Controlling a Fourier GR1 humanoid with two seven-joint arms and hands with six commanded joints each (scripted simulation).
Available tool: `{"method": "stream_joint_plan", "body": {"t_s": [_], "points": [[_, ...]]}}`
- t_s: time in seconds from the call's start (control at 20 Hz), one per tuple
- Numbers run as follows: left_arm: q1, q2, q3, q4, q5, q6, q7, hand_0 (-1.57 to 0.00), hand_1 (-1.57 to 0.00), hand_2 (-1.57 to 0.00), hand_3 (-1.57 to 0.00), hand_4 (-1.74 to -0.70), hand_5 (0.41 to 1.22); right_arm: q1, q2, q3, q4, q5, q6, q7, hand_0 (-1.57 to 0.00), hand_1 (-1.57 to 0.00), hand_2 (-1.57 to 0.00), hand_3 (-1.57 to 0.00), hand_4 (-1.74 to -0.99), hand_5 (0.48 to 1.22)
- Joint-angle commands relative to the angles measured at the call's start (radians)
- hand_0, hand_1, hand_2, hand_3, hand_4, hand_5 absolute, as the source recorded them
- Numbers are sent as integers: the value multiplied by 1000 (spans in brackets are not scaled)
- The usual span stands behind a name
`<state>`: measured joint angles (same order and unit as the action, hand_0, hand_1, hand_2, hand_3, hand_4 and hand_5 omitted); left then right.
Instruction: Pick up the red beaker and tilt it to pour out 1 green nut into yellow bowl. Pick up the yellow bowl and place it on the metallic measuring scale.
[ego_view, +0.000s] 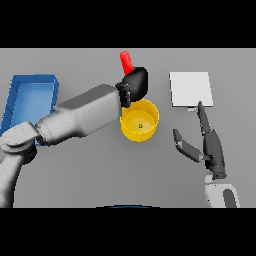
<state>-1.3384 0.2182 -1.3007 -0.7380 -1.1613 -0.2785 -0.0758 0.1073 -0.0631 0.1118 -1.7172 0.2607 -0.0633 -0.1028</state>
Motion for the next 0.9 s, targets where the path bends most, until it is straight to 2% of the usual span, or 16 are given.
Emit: {"method": "stream_joint_plan", "body": {"t_s": [0.0, 0.15, 0.35, 0.5, 0.6, 0.7, 0.8, 0.85], "points": [[-3, -6, -18, 4, -7, 2, -5, -1571, -1571, -1571, -1571, -1727, 1221, -1, -2, 0, 6, 11, -7, 8, 1, 1, 1, 1, -1160, 635], [-36, -34, -58, 29, -20, 8, 0, -1571, -1571, -1571, -1571, -1720, 1221, 0, 2, -2, 0, 1, -6, 0, 1, 1, 1, 1, -1151, 634], [-141, -19, -68, 75, -2, 24, -73, -1571, -1571, -1571, -1571, -1721, 1221, 16, 2, -8, -7, -24, 8, -25, 1, 1, 1, 1, -1157, 638], [-241, 16, -50, 120, 16, 41, -72, -1571, -1571, -1571, -1571, -1725, 1221, 6, 1, -2, 8, -25, 19, -35, 1, 1, 1, 1, -1154, 654], [-292, 52, -6, 170, 55, 76, -63, -1571, -1571, -1571, -1179, -1731, 1221, 5, -3, 0, -1, -9, 9, -39, 1, 1, 1, 1, -1160, 660], [-352, 67, 66, 271, 118, 87, -37, -1571, -1571, -1571, -1320, -1727, 1221, 4, 11, 17, 2, 6, 4, -38, 1, 1, 1, 1, -1161, 661], [-381, 96, 173, 363, 222, 108, -6, -1571, -1571, -1571, -1410, -1729, 1221, -1, 8, 4, 14, -20, 14, -42, 1, 1, 1, 1, -1156, 658], [-385, 113, 244, 399, 296, 119, 11, -1571, -1571, -1571, -1443, -1732, 1221, -2, 10, 10, 21, -3, 5, -38, 1, 1, 1, 1, -1152, 652]]}}
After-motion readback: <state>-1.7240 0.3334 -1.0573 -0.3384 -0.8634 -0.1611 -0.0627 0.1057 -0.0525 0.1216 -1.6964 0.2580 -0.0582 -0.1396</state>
